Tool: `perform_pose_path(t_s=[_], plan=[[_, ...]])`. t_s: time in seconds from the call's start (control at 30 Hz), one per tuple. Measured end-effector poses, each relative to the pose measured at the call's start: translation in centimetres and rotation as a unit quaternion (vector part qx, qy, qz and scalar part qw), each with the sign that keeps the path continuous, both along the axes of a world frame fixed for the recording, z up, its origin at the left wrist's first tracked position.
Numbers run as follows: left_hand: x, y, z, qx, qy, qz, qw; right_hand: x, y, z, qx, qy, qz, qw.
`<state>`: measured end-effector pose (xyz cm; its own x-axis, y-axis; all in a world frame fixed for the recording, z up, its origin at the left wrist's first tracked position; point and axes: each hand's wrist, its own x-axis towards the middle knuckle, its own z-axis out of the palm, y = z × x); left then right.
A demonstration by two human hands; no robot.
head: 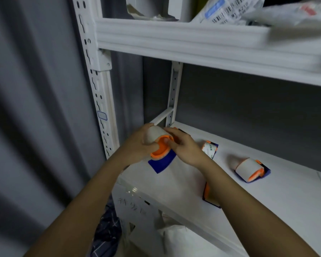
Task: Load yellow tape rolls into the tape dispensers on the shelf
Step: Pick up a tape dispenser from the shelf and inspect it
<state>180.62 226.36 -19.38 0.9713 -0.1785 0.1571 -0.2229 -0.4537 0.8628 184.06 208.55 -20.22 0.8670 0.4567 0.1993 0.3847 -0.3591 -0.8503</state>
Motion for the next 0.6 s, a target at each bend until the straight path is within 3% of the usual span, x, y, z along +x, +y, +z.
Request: perform_pose_path(t_s=[0.13, 0.27, 0.33, 0.5, 0.6], plan=[[0.1, 0.3, 0.2, 0.012, -0.020, 0.028, 0.999, -0.6, 0.3, 0.5, 0.019, 0.075, 0.040, 0.996], [0.3, -0.2, 0.4, 0.032, -0.037, 0.060, 0.997, -1.4, -0.8, 0.9, 0.148, 0.134, 0.054, 0.978], [0.2, -1.0, 0.5, 0.033, -0.041, 0.068, 0.996, -1.9, -1.3, 1.1, 0.169, 0.105, 0.032, 0.979], [-0.1, -4.9, 0.8, 0.069, 0.015, 0.027, 0.997, -3.5, -3.4, 1.4, 0.092, -0.017, -0.089, 0.992], [-0.8, -8.0, 1.0, 0.068, -0.018, 0.050, 0.996, -4.7, -6.0, 1.7, 0.044, -0.032, -0.106, 0.993]])
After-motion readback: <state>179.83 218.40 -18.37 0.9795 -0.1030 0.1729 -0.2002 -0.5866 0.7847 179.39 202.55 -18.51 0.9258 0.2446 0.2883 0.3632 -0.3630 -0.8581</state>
